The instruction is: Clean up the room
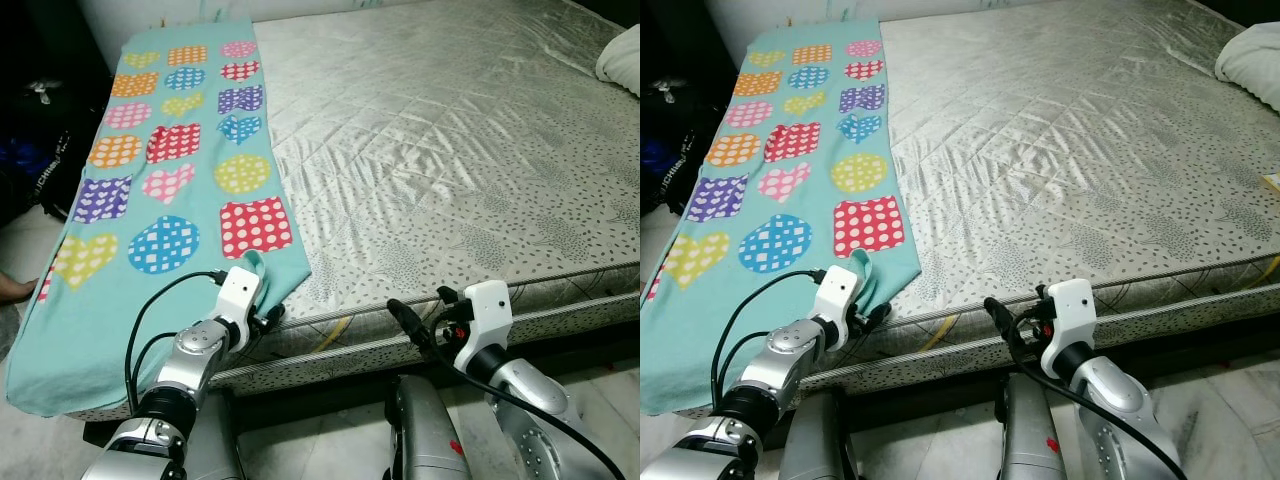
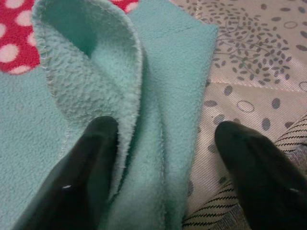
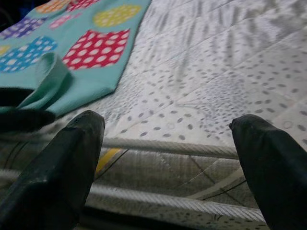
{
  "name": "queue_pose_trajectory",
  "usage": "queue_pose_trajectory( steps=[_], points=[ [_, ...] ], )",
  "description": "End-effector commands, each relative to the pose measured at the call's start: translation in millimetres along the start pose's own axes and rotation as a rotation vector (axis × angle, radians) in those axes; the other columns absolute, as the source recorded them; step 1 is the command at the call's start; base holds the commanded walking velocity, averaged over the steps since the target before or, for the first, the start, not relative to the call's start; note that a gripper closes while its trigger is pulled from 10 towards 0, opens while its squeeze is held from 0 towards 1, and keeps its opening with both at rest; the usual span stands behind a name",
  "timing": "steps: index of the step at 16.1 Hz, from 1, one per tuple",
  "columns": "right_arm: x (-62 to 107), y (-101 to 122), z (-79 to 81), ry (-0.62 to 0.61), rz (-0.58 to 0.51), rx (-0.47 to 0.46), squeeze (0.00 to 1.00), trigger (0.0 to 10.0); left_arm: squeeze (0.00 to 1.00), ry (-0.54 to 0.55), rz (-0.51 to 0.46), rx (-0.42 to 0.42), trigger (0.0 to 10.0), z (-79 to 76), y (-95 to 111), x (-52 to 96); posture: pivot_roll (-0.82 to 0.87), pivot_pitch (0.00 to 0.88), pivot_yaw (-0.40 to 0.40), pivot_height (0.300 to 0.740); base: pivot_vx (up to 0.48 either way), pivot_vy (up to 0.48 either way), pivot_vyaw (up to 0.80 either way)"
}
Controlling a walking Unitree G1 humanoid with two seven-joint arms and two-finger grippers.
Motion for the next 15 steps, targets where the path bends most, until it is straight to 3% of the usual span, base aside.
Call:
queue_pose_trajectory(
  steps=[1,7,15],
  points=[
    [2.3,3,5.5,0.040,-0.007,-0.002,0.00,10.0,0.00,-0.006,0.023,-0.005,0.0,0.5,-6,1.8,-0.20,0.078,0.055,0.532,0.000,0.000,0.00],
    [-0.2,5,3.0,0.039,0.004,0.029,0.00,10.0,0.00,-0.077,0.037,-0.013,0.0,-12.4,-11,1.2,-0.20,0.069,0.051,0.532,0.000,0.000,0.00],
    [-0.6,3,-1.8,0.013,0.011,0.036,0.00,10.0,0.00,-0.067,0.040,0.000,0.0,-13.1,-13,0.9,-0.20,0.063,0.055,0.532,0.000,0.000,0.00]
  ],
)
Point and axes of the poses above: a point about 5 cm out from each wrist's last joint towards the gripper, its own x axis pointing back from the gripper into the wrist, its own y axis along the axis of the wrist's last joint, z = x × y, the point moved 3 cm from there along -x, pointing out of the wrist towards the gripper, and after that the axes turned 8 degrees about x, right-handed, at the moved point
